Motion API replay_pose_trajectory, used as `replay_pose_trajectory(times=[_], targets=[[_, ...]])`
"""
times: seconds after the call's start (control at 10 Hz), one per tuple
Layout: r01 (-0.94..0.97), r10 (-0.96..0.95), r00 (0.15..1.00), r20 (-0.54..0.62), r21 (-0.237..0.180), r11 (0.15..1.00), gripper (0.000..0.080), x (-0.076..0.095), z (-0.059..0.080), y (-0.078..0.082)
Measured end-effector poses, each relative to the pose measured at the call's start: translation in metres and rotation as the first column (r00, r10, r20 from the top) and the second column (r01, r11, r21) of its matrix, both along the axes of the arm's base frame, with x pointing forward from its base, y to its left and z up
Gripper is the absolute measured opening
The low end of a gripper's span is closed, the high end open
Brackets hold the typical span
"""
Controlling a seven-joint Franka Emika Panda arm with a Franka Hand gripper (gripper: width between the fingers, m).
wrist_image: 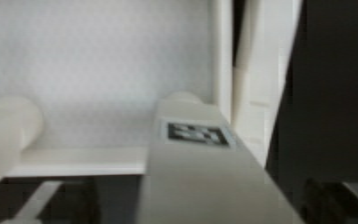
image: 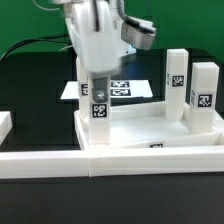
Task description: Assemble desk
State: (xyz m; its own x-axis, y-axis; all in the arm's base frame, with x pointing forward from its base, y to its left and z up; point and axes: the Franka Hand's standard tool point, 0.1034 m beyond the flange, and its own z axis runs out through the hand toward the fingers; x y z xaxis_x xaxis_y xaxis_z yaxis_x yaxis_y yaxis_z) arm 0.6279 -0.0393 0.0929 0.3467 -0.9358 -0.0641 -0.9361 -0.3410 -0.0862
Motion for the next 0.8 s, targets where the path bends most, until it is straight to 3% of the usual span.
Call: replay_pose_trajectory(times=[0.2, 0.6, 0.7, 0.8], targets=[[-0.269, 0.269, 0.963, 0.016, -0.014, 0.963, 0.0640, -0.004, -0.003, 0.003], [-0.512, 0.514, 0.857, 0.031, -0.039, 0.858, 0.0649, -0.004, -0.003, 0.002], [-0.667, 0.670, 0.742, 0.016, -0.083, 0.741, 0.0649, 0.002, 0.009, 0.000], [-0.850, 0.860, 0.510, -0.002, -0.159, 0.503, 0.0649, 0.009, 0.017, -0.003]])
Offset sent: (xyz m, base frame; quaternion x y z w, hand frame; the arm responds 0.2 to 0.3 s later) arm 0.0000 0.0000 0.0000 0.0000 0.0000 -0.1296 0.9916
